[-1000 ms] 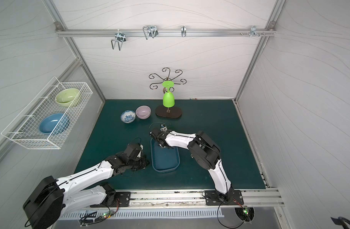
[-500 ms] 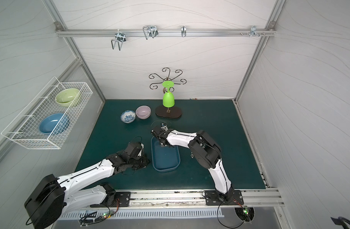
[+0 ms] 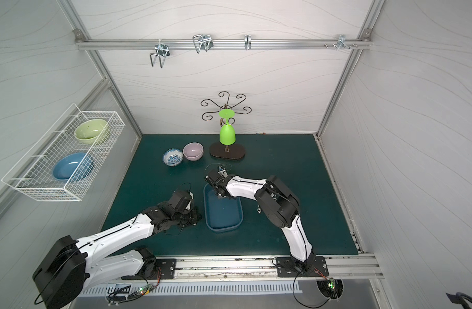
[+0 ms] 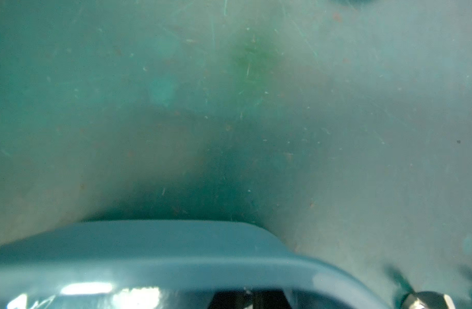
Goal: Take out the wing nut from the storage box
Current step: Pick up the wing nut from the storage box.
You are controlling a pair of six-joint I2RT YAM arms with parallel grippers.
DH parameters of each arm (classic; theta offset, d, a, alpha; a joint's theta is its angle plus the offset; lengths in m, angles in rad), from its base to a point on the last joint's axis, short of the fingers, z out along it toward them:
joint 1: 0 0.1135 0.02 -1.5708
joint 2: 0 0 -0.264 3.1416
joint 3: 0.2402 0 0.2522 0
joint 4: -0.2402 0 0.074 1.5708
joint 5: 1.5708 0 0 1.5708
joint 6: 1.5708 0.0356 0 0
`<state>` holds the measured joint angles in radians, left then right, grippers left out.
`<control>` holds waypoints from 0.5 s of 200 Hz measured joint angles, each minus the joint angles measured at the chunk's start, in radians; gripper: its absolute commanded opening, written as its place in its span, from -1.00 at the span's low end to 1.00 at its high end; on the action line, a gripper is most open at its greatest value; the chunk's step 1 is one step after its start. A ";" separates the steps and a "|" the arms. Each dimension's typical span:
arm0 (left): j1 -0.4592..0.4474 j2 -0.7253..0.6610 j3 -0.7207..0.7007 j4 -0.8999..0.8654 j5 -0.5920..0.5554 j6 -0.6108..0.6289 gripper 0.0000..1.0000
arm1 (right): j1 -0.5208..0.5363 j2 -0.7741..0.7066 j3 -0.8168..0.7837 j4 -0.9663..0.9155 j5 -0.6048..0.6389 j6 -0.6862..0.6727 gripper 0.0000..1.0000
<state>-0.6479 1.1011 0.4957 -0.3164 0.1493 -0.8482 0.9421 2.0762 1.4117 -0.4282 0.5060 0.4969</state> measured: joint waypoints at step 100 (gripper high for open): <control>0.011 0.000 0.029 -0.034 -0.008 0.023 -0.92 | 0.039 -0.145 -0.099 0.002 -0.036 0.005 -1.00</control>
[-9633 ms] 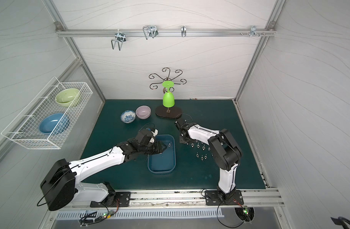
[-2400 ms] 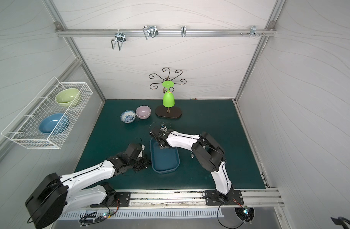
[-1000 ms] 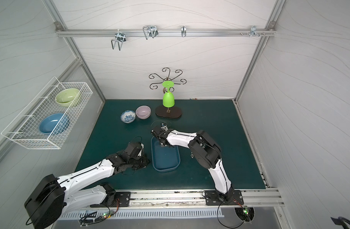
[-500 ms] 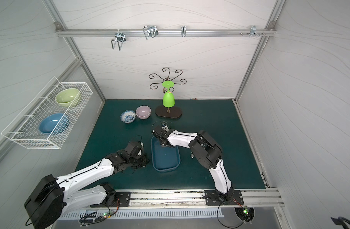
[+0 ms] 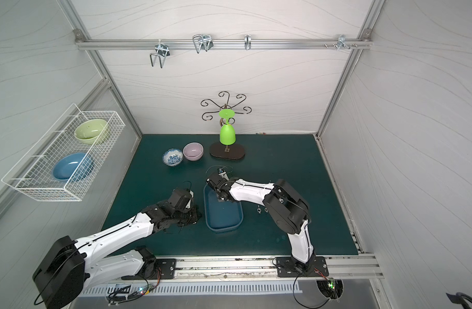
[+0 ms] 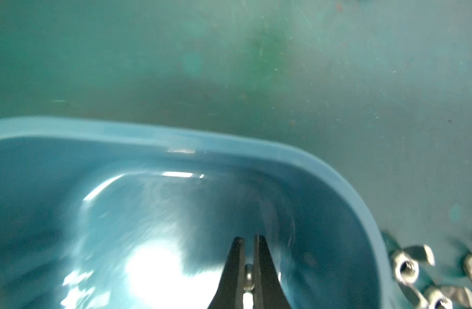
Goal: Take out the wing nut from the storage box
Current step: Pick up the wing nut from the storage box, then place the wing nut at the center of the board.
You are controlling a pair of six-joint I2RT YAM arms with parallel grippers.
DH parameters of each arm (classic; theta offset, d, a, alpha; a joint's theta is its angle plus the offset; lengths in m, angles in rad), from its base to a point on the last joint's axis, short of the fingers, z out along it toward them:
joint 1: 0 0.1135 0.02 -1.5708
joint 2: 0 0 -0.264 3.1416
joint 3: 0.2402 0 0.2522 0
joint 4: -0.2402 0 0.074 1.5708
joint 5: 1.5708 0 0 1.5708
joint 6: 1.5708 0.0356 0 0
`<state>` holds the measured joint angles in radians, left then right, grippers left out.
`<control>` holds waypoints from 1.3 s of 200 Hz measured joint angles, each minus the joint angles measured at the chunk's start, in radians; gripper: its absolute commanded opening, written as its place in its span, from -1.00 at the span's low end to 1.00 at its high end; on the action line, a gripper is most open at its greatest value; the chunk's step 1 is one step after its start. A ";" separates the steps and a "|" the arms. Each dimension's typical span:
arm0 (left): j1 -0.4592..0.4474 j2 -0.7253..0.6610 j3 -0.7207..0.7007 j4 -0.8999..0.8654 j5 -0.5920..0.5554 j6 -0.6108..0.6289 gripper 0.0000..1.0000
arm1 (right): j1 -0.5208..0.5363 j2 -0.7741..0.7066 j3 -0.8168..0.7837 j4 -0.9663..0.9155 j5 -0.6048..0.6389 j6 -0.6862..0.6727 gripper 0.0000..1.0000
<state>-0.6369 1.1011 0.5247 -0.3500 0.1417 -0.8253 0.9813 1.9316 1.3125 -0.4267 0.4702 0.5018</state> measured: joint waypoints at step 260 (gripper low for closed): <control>0.027 0.238 0.291 0.114 0.114 0.055 0.03 | -0.429 -0.038 -0.132 0.103 -0.092 0.019 -1.00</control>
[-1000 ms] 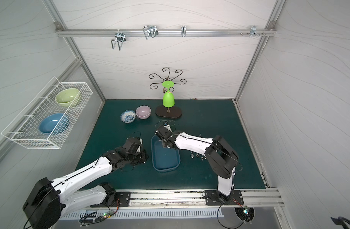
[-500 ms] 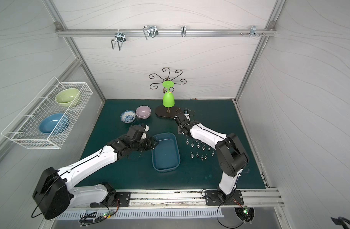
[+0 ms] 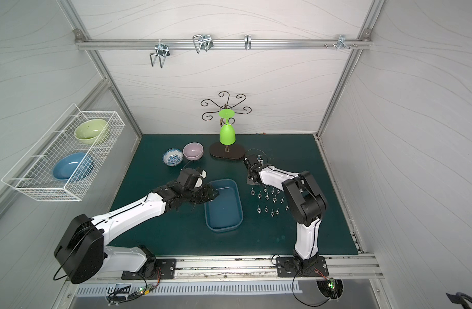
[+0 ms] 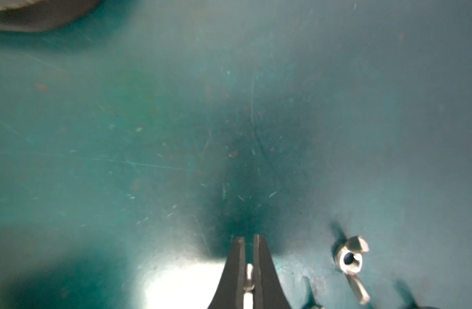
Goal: Take out the wing nut from the storage box
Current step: Place the wing nut at the center of the board.
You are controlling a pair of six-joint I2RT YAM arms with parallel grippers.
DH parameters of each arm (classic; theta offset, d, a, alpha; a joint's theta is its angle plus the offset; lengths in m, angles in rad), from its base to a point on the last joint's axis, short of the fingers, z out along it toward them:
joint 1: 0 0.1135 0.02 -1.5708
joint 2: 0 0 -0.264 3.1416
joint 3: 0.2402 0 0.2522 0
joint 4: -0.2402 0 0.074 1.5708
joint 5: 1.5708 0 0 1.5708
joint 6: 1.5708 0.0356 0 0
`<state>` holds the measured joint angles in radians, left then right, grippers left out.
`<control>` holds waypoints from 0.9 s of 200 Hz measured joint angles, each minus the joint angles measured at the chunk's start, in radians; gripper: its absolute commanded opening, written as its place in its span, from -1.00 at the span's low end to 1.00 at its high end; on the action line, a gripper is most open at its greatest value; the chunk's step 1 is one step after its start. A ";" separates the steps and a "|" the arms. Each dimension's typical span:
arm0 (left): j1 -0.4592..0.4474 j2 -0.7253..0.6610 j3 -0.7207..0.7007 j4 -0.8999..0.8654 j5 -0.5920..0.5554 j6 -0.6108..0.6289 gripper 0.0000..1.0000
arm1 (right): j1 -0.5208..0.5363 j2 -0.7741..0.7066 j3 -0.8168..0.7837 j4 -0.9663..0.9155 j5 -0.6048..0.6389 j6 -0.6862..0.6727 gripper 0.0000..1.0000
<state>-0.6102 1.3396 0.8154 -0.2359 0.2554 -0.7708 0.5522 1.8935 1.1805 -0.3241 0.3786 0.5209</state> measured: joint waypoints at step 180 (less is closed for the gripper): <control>0.000 -0.004 -0.044 0.018 0.006 -0.007 0.05 | 0.040 -0.028 -0.106 0.088 0.054 0.037 -0.56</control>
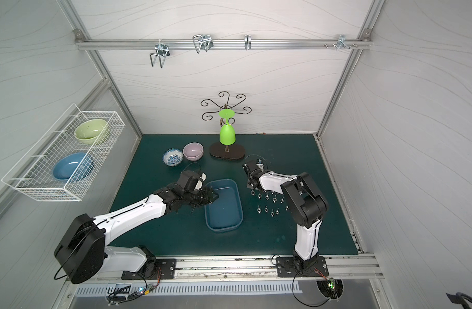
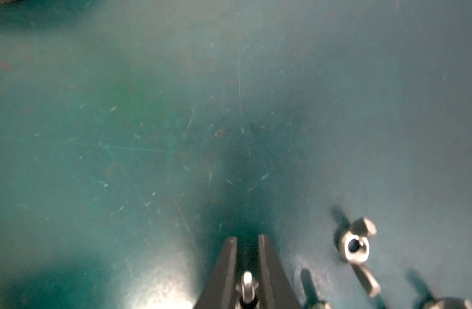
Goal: Take out the wing nut from the storage box
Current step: Place the wing nut at the center of the board.
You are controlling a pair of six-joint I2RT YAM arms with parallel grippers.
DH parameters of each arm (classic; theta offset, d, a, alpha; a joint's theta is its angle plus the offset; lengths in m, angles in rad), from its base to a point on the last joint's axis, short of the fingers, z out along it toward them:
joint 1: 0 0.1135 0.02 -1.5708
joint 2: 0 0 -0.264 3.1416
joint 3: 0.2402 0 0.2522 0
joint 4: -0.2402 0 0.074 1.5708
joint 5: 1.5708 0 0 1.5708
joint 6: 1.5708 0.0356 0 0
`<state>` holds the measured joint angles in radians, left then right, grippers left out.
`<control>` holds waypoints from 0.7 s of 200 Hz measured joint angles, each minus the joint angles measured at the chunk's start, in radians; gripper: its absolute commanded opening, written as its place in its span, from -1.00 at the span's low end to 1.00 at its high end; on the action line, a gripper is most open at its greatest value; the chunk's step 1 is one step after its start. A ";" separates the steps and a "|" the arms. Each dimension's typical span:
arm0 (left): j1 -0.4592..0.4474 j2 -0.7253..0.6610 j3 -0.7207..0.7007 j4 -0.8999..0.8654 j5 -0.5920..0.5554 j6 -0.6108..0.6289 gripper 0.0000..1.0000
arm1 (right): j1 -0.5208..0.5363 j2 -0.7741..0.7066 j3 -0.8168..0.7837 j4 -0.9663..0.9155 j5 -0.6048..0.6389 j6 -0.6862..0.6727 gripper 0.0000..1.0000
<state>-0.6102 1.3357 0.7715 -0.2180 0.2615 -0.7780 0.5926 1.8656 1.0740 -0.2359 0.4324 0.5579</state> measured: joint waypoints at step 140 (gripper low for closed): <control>0.000 -0.022 -0.003 -0.002 -0.005 -0.002 0.04 | 0.019 -0.143 0.007 -0.091 0.016 -0.029 -0.37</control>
<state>-0.6102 1.3136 0.7689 -0.2203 0.2565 -0.7795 0.6113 1.7226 1.0813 -0.3271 0.4484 0.5285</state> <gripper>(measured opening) 0.522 0.313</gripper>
